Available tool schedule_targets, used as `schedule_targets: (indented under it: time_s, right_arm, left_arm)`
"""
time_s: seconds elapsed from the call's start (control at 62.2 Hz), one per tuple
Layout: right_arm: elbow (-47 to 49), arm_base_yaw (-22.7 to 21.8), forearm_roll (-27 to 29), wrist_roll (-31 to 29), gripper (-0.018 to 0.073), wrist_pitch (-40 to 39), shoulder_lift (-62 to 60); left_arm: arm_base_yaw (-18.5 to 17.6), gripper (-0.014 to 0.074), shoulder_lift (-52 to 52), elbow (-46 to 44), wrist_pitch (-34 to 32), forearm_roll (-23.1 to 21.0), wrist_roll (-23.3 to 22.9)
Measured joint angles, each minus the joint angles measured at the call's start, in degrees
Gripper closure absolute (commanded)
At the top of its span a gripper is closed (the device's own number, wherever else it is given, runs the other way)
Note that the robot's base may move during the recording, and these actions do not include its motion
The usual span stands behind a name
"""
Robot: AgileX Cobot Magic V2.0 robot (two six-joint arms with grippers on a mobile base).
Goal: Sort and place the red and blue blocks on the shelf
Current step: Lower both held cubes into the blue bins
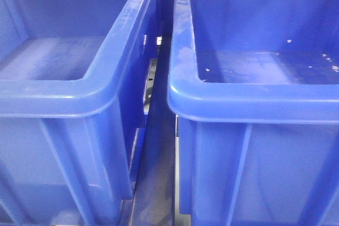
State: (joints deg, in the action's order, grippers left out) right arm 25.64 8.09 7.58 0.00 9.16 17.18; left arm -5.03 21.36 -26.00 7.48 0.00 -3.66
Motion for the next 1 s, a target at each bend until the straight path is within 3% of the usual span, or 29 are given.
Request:
schedule_targets:
  time_s: [0.257,0.611,0.997]
  right_arm:
    - [1.96,0.0,1.29,0.0,0.0504,5.84,9.61]
    - [9.57,0.0,1.42,0.0,0.0502,7.52,26.54]
    - [9.87,0.0,1.42,0.0,0.0501,8.56,32.99]
  left_arm:
    - [-1.36,0.0463,7.37,-2.0,0.36,0.0,0.0]
    - [-9.57,0.0463,24.06,-4.73,-2.57,-0.31,0.0]
    - [-10.28,0.0458,32.75,-4.73,-6.72,-0.31,0.0]
